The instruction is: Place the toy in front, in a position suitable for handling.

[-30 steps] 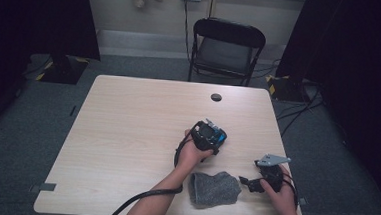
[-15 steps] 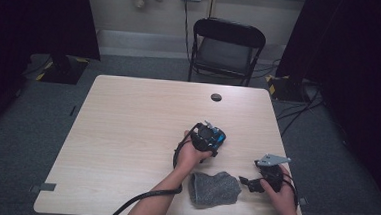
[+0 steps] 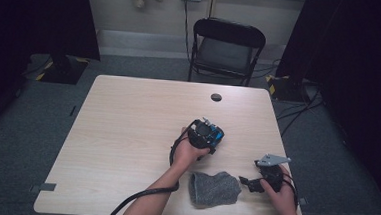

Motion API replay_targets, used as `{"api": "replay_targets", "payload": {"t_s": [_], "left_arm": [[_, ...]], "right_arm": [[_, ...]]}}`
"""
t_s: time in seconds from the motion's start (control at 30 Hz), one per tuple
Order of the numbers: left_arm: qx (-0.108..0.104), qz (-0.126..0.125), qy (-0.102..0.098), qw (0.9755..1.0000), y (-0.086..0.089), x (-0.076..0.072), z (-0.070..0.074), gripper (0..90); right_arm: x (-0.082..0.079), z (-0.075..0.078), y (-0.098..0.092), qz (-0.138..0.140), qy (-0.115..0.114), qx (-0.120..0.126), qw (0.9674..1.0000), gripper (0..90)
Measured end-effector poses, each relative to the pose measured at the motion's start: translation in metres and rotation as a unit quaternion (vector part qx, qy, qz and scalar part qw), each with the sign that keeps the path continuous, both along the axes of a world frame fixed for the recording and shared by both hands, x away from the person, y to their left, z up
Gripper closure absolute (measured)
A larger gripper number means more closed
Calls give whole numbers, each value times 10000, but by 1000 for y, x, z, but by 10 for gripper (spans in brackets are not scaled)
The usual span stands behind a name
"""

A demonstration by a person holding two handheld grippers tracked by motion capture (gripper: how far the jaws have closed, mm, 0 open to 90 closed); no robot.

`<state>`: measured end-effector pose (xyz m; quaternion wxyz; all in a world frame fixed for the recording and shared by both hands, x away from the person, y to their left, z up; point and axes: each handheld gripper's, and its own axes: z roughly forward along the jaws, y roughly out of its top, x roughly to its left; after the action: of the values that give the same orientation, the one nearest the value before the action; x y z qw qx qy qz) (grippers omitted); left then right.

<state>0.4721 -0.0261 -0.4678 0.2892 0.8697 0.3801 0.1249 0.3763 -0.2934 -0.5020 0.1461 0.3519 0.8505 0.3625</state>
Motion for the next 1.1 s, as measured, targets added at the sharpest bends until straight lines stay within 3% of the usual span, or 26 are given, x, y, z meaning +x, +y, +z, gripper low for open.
{"api": "replay_targets", "payload": {"t_s": [0.23, 0.63, 0.83, 0.93, 1.1], "left_arm": [[21, -20, -51, 10000, 14, 1, 9, 260], [53, 125, -113, 9998, 54, 2, 17, 270], [228, 67, -85, 9997, 68, 1, 10, 272], [151, 129, -51, 9998, 74, 0, 7, 273], [204, 141, -88, 9997, 85, 1, 5, 274]], "right_arm": [[0, 0, 0, 2, 0, -1, 10000, 61], [0, 0, 0, 2, -1, -1, 10000, 61], [0, 0, 0, -3, -2, -2, 10000, 60], [0, 0, 0, -3, -3, -3, 10000, 60], [0, 0, 0, -4, -3, -3, 10000, 60]]}}
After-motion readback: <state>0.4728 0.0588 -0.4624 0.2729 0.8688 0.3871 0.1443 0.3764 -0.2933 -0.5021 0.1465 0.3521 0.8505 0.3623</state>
